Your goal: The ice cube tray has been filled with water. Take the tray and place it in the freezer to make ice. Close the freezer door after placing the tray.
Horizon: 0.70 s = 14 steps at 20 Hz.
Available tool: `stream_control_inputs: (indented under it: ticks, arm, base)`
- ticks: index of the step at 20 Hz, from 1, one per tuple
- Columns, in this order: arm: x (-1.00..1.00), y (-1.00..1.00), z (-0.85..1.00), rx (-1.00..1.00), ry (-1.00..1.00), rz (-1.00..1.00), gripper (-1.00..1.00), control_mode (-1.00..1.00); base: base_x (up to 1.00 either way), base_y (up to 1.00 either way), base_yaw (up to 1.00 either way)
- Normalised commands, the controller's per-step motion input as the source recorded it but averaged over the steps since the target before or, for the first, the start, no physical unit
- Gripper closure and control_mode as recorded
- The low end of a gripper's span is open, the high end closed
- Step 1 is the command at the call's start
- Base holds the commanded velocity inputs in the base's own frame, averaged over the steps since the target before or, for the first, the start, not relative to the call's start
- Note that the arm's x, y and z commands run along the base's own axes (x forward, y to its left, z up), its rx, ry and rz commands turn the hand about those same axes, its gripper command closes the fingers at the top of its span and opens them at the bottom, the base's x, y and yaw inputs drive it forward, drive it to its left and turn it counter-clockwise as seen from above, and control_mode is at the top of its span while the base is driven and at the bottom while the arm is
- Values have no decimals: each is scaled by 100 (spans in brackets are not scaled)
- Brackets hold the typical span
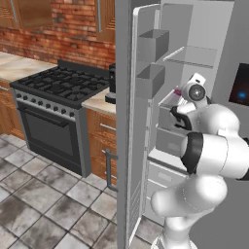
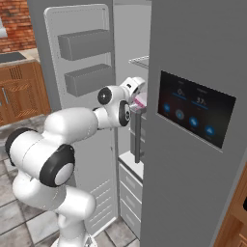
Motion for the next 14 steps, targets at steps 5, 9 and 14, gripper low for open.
stream_control_inputs:
  ticks: [5,9,14]
  arm:
    - [27,-10,-2,0,0,0,100,-100]
    - [21,-10,-6,0,0,0,100,-100]
    - [24,-13,-8,0,0,0,100,-100]
  base:
    - [0,0,0]
    - [0,0,0]
    - [0,0,0]
